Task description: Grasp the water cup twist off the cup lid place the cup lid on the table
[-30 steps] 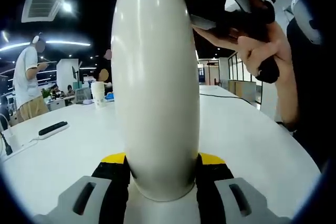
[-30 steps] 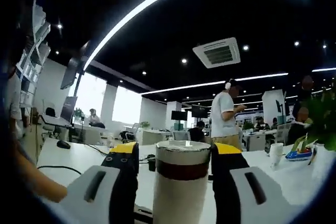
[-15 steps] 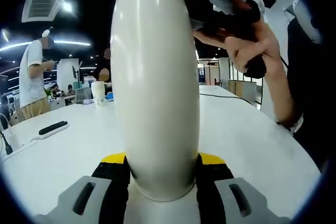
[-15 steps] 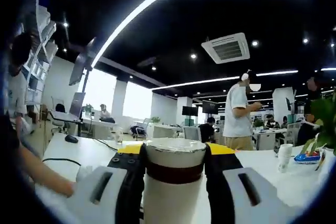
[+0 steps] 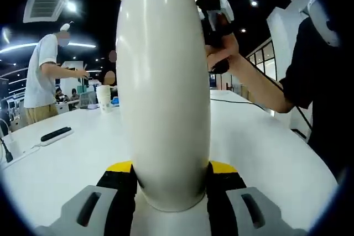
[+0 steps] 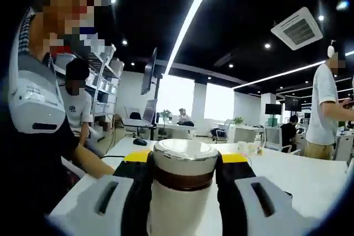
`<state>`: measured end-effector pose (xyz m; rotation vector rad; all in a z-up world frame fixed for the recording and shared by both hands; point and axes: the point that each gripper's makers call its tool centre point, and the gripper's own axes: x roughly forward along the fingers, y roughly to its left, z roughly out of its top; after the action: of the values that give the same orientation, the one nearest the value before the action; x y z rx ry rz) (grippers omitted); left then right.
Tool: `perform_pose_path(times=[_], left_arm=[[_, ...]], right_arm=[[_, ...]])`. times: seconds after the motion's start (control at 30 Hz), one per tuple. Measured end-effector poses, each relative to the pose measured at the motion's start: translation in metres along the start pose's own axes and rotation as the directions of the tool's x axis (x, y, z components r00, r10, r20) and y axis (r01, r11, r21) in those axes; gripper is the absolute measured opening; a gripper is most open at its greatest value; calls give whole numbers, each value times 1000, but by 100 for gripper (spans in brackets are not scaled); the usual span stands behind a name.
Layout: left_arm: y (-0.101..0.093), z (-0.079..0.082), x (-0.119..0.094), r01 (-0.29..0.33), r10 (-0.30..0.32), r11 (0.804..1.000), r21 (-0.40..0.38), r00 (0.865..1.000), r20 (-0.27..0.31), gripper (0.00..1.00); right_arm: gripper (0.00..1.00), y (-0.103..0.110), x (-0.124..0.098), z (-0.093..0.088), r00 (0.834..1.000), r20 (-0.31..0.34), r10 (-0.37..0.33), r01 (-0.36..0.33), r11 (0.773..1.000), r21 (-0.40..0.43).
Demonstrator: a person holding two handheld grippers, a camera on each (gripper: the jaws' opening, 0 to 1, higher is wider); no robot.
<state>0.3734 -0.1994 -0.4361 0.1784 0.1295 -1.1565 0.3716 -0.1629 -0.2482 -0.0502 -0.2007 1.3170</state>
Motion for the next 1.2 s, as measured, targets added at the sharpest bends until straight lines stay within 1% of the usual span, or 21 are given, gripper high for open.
perform_pose_path(times=[0.1, 0.17, 0.2, 0.23, 0.27, 0.33, 0.4, 0.43, 0.47, 0.5, 0.57, 0.6, 0.63, 0.67, 0.7, 0.73, 0.8, 0.83, 0.93, 1.03, 1.2], left_arm=[[0, 0, 0, 0, 0, 1000, 0, 1000, 0, 51], [0, 0, 0, 1, -1, 1000, 1, 1000, 0, 51], [0, 0, 0, 2, -2, 1000, 4, 1000, 1, 51], [0, 0, 0, 3, -3, 1000, 8, 1000, 1, 51], [-1, 0, 0, 3, -3, 1000, 9, 1000, 2, 51], [-1, 0, 0, 3, -3, 1000, 5, 1000, 1, 51], [-1, 0, 0, 3, -3, 1000, 6, 1000, 1, 51], [-1, 0, 0, 3, -3, 1000, 8, 1000, 1, 51], [-1, 0, 0, 3, -3, 1000, 8, 1000, 1, 51], [-1, 0, 0, 3, -3, 1000, 8, 1000, 1, 51], [0, 0, 0, 3, -3, 1000, 7, 1000, 1, 51], [0, 0, 0, 3, -3, 1000, 8, 1000, 1, 51], [0, 0, 0, 3, -3, 1000, 8, 1000, 1, 51], [0, 0, 0, 3, -3, 1000, 8, 1000, 1, 51], [0, 0, 0, 2, -2, 1000, 8, 1000, 1, 51], [0, 0, 0, 2, -2, 1000, 8, 1000, 0, 51], [0, 0, 0, 2, -2, 1000, 7, 1000, 0, 51], [0, 0, 0, 2, -2, 1000, 8, 1000, 0, 51], [0, 0, 0, 1, -1, 1000, 7, 1000, 0, 51], [0, 1, 0, 1, -1, 1000, 7, 1000, 0, 51], [0, 1, 0, 0, 0, 1000, 7, 1000, -1, 51]], right_arm=[[48, 0, 0, -1, 1000, 1, -4, 4, 1000, -7], [50, -1, -1, -5, 998, -22, -51, 52, 998, 33], [53, -3, -1, -6, 997, -25, -77, 77, 997, 30], [58, -8, -2, -5, 989, -12, -147, 148, 989, 23], [64, -9, -2, -5, 984, -5, -176, 176, 984, 30], [66, -7, -4, -2, 968, 8, -249, 249, 968, 45], [66, -6, -7, 1, 944, 26, -328, 327, 945, 32], [66, -3, -9, 4, 925, 29, -378, 379, 926, -9], [66, -2, -12, 8, 896, 44, -443, 444, 894, -50], [65, -1, -15, 11, 871, 60, -488, 491, 869, -67], [63, -1, -19, 16, 826, 83, -558, 563, 824, -63], [63, -1, -21, 19, 792, 99, -602, 608, 793, -39], [62, -1, -22, 19, 780, 100, -618, 623, 782, -30], [59, -1, -22, 19, 763, 99, -639, 643, 766, -12], [58, 0, -21, 19, 756, 100, -647, 651, 759, -18], [56, -3, -22, 19, 735, 103, -671, 676, 736, -36], [55, -8, -22, 18, 717, 95, -690, 696, 715, -61], [55, -10, -21, 17, 716, 92, -692, 698, 713, -67], [53, -13, -16, 11, 727, 57, -685, 687, 724, -65], [48, -14, -14, 3, 734, 27, -678, 678, 732, -58], [48, -12, -13, 3, 769, 25, -639, 639, 766, -68]])
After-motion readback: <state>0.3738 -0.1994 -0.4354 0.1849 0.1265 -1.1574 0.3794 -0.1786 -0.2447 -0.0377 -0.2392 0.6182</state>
